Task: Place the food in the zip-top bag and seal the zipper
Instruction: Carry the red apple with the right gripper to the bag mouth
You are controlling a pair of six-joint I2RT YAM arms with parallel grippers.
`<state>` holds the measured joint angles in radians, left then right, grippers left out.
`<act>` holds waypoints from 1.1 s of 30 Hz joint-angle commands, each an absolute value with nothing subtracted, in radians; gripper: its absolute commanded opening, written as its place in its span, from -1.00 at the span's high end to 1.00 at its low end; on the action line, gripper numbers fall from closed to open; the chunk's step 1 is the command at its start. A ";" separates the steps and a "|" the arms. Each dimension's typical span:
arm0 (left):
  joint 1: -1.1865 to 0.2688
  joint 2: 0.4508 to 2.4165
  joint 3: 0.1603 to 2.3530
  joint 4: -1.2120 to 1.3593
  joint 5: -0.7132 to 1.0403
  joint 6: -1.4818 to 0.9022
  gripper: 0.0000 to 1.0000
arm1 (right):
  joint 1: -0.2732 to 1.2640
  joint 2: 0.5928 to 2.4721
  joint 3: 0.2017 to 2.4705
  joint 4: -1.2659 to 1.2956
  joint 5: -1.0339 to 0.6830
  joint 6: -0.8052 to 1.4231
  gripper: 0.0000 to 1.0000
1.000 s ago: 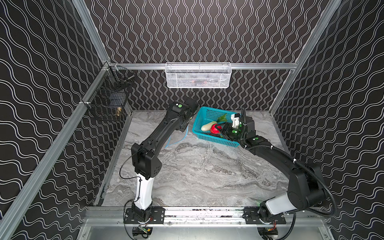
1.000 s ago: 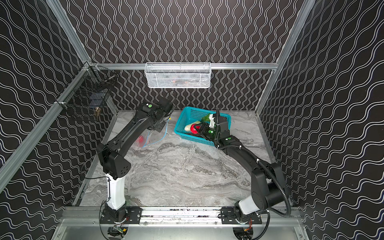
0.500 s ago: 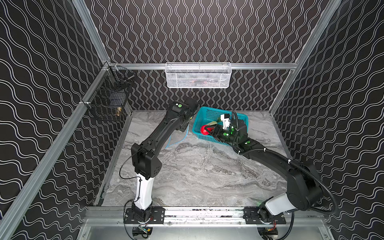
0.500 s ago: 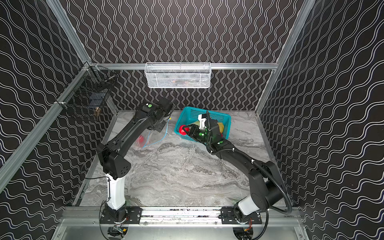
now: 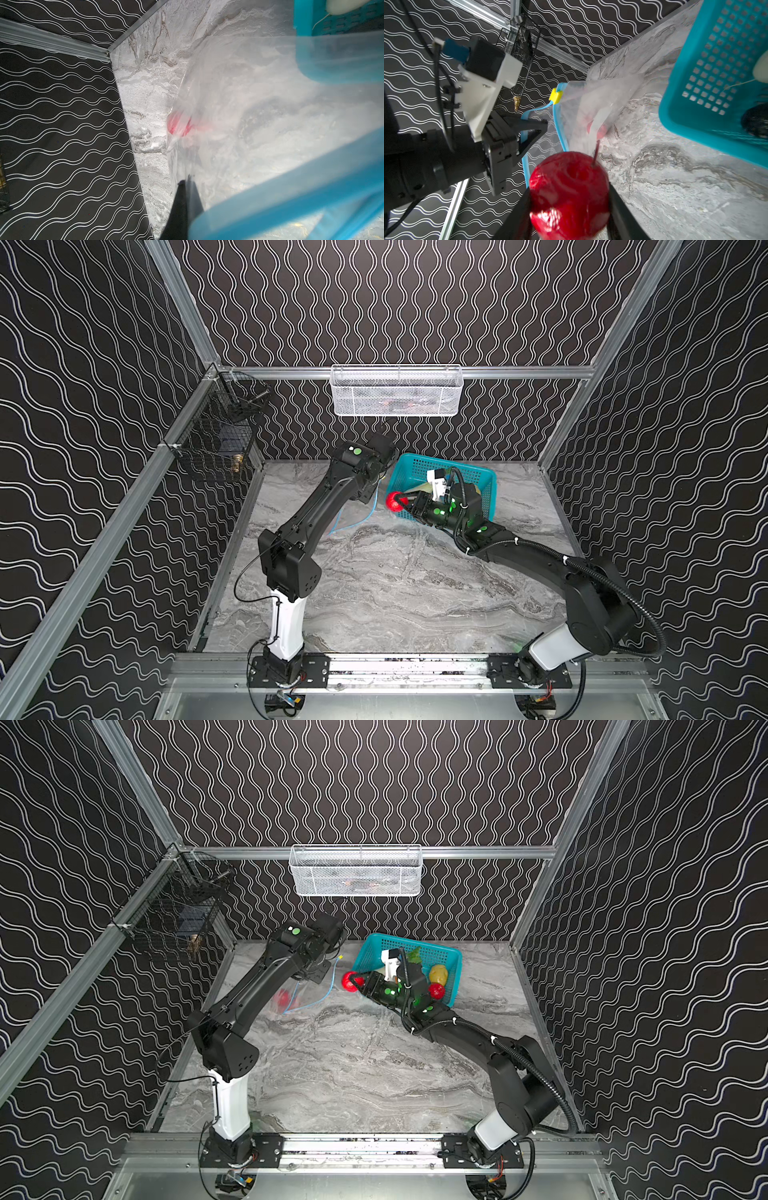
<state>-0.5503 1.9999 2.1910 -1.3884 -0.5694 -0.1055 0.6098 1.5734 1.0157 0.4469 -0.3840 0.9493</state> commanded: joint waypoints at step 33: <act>-0.552 1.977 2.187 -1.390 -0.575 -0.112 1.00 | 0.744 1.781 1.156 0.659 -0.353 1.020 0.33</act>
